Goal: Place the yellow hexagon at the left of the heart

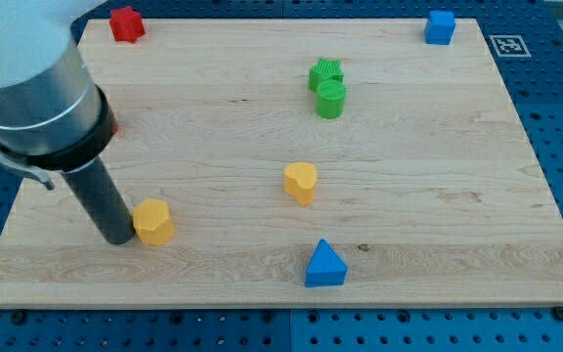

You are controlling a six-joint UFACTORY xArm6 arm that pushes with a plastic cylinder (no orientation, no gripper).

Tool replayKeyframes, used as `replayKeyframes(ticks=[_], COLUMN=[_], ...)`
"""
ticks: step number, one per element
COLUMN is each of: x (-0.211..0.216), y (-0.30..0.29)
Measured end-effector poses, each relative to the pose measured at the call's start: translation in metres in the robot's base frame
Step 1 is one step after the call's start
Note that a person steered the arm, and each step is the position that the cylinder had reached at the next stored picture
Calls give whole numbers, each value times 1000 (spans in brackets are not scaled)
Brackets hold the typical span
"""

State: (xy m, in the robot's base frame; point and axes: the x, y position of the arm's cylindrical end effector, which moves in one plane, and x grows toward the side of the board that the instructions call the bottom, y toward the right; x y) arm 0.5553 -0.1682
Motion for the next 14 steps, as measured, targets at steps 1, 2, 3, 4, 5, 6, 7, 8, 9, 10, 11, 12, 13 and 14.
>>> replayKeyframes(ticks=[1,2,3,4,5,6,7,8,9,10,11,12,13,14], x=[0,-1,-1,-4,-8,-11,-11,-11,-11,-12,-13,-13,-13,-17], y=[6,28,58,88,109,126,140,140,140,149,155,155,161,174])
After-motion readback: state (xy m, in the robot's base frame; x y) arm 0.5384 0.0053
